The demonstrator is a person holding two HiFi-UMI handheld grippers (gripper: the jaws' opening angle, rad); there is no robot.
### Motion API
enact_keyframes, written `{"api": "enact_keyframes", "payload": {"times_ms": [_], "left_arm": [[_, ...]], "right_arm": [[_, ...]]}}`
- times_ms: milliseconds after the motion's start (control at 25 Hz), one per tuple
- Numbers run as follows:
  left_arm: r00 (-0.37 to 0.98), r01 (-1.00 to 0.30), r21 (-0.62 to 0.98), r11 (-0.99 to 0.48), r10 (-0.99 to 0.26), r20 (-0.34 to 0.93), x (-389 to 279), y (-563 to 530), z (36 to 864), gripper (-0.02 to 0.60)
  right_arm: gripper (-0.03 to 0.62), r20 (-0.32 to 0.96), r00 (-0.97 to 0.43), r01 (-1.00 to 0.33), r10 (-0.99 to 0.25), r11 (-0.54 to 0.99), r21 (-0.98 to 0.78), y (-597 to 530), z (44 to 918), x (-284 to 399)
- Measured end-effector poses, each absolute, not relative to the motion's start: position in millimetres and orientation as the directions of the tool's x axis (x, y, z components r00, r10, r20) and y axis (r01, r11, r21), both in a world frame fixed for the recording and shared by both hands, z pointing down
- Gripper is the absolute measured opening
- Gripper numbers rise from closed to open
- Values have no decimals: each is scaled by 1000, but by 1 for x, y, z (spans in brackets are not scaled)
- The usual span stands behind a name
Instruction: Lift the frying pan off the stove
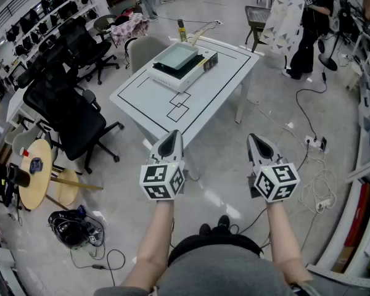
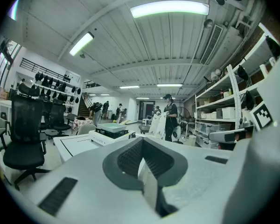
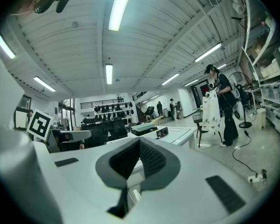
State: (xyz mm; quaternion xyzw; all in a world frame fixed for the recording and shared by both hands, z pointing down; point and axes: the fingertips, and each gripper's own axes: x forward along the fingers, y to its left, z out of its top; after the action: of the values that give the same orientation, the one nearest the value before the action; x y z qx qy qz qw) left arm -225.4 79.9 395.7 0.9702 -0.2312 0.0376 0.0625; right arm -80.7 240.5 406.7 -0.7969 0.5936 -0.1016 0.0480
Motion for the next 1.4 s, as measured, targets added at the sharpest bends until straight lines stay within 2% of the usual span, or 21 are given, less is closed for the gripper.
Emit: {"api": "enact_keyframes", "payload": {"times_ms": [800, 1240, 1400], "left_arm": [[866, -500, 117, -858, -493, 84, -197, 62, 407, 4], [863, -504, 195, -841, -496, 95, -170, 34, 413, 6], [857, -515, 225, -827, -504, 106, -154, 10, 419, 39]], "right_arm": [[3, 61, 257, -913, -965, -263, -312, 234, 417, -36], [3, 62, 216, -876, -974, -221, -428, 207, 423, -9], [24, 74, 204, -864, -976, -215, -456, 181, 427, 10]]}}
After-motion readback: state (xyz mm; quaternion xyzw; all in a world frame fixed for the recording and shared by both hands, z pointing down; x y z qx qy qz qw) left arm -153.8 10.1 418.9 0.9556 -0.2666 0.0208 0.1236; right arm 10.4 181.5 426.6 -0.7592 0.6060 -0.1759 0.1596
